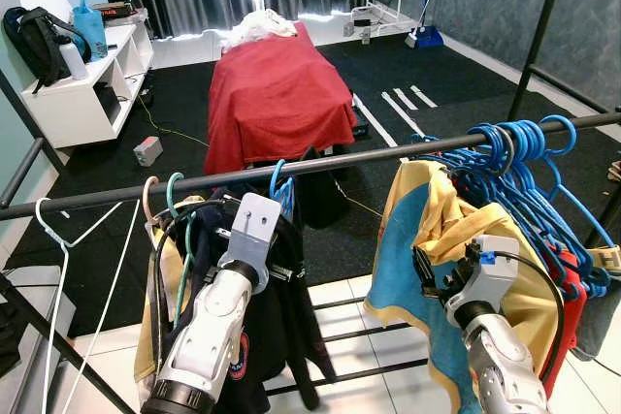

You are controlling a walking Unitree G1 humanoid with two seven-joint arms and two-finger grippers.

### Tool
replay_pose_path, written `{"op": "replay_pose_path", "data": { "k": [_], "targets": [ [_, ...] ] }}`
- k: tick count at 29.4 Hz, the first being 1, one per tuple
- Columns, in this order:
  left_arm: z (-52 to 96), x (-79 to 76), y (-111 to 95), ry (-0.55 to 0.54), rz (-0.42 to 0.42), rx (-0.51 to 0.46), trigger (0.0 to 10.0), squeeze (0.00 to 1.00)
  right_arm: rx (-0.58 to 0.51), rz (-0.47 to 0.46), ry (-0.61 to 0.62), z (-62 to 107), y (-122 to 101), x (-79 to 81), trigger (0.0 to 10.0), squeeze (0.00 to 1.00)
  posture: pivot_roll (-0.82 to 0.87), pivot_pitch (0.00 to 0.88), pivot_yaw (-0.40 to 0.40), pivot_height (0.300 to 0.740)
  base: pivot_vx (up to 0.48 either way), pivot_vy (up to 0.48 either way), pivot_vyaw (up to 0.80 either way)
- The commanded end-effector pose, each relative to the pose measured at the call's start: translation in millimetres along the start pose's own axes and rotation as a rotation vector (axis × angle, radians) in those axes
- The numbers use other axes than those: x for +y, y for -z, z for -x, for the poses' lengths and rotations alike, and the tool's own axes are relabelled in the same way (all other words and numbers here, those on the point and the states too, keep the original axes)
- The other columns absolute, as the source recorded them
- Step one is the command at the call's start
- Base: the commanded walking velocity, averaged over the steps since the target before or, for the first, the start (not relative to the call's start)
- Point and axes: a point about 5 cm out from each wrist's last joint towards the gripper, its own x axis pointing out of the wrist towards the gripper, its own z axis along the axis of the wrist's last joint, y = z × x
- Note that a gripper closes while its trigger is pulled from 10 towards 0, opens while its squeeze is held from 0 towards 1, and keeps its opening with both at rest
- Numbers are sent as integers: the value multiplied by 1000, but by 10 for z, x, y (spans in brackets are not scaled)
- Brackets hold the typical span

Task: Hang hanger

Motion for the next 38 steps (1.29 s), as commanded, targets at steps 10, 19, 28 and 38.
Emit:
{"op": "replay_pose_path", "data": {
  "k": [10,19,28,38],
  "targets": [
    [170,74,226,-5,70,33,10000,1000,34,3,-3,5,56,-1,10000,0,-125,0,56,740,0,0,0],
    [670,503,453,-198,209,3,10000,1000,35,3,-15,6,50,11,10000,0,-101,6,47,740,0,0,0],
    [1141,660,749,-425,353,127,10000,0,57,23,-57,4,58,20,10000,0,-80,14,28,740,0,0,0],
    [1062,530,540,-281,202,64,10000,0,65,26,-66,-30,50,22,10000,0,-79,10,24,740,-109,0,0]
  ]
}}
